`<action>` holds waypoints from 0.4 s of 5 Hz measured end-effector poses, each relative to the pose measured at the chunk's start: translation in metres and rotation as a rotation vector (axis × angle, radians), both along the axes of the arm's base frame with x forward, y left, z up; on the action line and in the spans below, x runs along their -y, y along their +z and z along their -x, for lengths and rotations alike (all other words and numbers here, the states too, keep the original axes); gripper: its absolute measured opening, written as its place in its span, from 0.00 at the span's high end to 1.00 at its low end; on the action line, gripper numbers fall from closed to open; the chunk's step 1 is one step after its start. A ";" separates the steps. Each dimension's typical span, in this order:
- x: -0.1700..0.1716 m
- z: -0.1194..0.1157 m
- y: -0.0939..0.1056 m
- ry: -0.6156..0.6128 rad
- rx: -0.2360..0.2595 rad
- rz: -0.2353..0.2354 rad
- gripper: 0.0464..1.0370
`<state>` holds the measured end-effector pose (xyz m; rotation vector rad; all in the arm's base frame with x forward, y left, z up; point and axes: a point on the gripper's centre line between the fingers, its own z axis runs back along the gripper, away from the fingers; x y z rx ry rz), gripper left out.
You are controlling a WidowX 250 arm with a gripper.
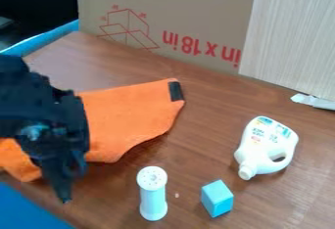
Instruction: Unfolding the cloth from bottom right to top left
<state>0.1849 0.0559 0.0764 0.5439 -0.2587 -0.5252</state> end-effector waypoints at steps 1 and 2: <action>-0.005 0.003 0.014 0.013 -0.015 0.059 0.99; -0.021 -0.010 0.029 0.071 -0.048 0.109 0.99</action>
